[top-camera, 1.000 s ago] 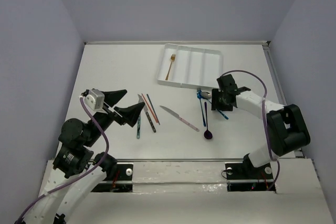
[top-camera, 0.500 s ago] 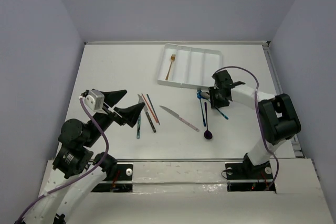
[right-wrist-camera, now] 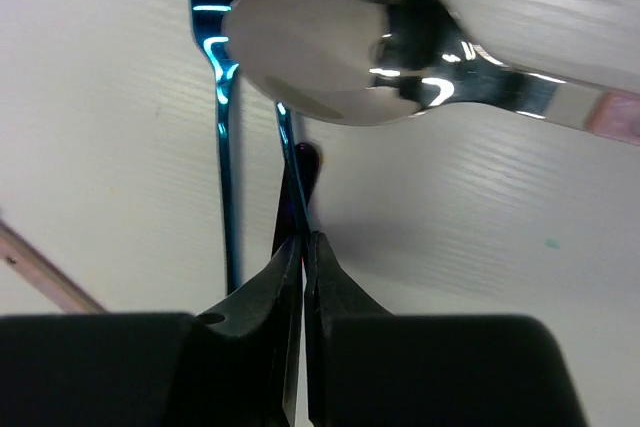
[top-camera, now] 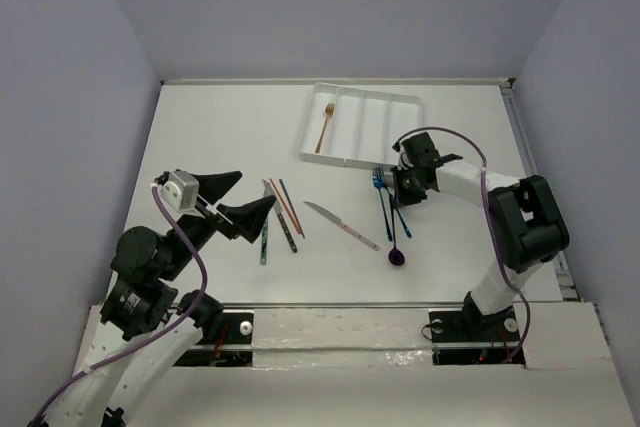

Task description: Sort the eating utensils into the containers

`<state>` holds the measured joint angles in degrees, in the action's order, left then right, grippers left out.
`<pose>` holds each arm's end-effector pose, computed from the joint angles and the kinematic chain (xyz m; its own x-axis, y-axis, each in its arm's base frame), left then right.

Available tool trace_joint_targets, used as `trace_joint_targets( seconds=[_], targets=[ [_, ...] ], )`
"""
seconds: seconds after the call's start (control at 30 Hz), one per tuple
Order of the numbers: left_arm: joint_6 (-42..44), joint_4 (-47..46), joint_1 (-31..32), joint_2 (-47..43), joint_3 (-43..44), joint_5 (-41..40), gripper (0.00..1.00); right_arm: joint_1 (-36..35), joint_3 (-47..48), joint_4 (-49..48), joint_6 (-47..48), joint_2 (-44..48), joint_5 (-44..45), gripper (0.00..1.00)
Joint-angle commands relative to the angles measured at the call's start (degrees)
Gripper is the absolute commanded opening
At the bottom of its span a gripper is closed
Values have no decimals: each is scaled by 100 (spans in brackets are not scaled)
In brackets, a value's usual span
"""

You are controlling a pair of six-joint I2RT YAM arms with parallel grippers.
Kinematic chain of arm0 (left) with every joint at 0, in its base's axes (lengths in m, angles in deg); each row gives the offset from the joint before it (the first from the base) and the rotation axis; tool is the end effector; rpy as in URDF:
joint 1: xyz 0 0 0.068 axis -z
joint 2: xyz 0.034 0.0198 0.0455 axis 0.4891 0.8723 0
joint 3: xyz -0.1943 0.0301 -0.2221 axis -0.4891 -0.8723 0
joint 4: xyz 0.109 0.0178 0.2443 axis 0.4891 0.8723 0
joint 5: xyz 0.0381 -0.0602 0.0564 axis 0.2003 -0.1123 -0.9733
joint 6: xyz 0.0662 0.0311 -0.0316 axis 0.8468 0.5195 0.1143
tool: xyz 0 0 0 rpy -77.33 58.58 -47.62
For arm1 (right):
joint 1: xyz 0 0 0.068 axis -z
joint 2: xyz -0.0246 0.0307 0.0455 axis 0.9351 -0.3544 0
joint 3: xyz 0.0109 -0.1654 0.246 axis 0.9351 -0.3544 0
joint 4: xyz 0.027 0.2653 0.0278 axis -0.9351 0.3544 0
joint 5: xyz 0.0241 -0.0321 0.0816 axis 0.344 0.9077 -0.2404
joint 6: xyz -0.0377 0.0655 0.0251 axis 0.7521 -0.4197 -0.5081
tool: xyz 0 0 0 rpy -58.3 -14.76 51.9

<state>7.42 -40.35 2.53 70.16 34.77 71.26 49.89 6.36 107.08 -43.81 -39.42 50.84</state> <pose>0.0735 -0.0610 0.4047 0.1225 -0.3123 -0.9420 0.7131 0.6879 -0.1353 0.3300 0.1255 0.1543 -0.9036 -0.1278 -0.4089 -0.2236 0.9548 0.1958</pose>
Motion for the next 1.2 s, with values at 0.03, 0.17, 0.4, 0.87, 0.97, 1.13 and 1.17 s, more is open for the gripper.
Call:
trace_joint_targets(
  seconds=[0.03, 0.17, 0.4, 0.87, 0.97, 1.13, 1.17],
  targets=[
    [65, -193, 36, 40, 45, 40, 99, -218, 313, 16, 46, 34, 38, 0],
    [74, -201, 36, 49, 36, 40, 99, -402, 479, 138, -33, 403, 205, 0],
    [65, -201, 36, 58, 45, 49, 99, -744, 769, 166, -287, 1045, 329, 0],
    [56, -184, -17, 146, 36, 40, 99, -1150, 2920, -2653, -2623, -1264, 539, 0],
    [74, -166, -70, 189, 45, -4, 99, -1150, 3736, -2674, -2949, -1958, 742, 0],
    [83, -114, -70, 225, 63, -74, 99, -1150, 4662, -2595, -3355, -2847, 951, 0],
    [83, -122, -70, 233, 63, -66, 99, -1150, 4864, -2577, -3425, -2935, 962, 0]
  ],
)
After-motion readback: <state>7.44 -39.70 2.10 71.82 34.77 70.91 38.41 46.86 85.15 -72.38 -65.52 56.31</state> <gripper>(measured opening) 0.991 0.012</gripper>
